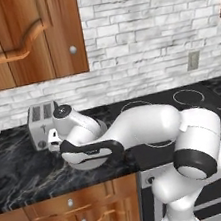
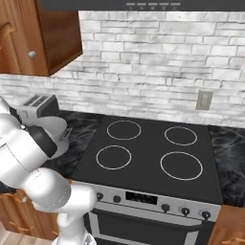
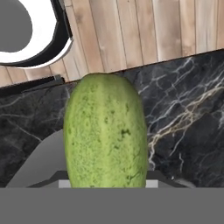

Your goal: Turn on the sink faucet. Then move the cucumber from the counter to the sink. Turn off the sink. Move the vegetable from the sink to the pot next to the stove. Finally move the pot to the rear left burner.

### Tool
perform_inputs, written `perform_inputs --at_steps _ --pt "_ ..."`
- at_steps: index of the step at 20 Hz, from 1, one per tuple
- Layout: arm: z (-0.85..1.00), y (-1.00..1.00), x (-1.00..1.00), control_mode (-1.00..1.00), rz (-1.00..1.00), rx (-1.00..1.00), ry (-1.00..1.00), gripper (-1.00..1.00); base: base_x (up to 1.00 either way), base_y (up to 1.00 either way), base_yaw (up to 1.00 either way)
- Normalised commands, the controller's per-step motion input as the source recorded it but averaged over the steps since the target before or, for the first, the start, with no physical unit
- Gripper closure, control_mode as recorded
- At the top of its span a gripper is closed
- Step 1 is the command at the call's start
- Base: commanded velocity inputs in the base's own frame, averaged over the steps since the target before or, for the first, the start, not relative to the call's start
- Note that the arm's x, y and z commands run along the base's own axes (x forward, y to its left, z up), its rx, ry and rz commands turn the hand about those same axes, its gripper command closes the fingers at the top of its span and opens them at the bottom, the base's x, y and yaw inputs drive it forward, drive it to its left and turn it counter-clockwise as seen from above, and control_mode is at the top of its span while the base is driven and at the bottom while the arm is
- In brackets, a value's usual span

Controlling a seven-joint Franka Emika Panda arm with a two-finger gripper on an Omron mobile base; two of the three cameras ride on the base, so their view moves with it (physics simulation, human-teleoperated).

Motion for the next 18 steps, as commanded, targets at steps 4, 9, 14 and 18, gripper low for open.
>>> perform_inputs --at_steps 4,9,14,18 --pt "0.00 0.00 0.00 1.00 0.00 0.00 0.00 1.00 0.32 0.00 0.00" --pt "0.00 0.00 0.00 1.00 0.00 0.00 0.00 1.00 0.27 0.00 0.00" --pt "0.00 0.00 0.00 1.00 0.00 0.00 0.00 1.00 0.28 0.00 0.00" --pt "0.00 0.00 0.00 1.00 0.00 0.00 0.00 1.00 0.25 0.00 0.00"
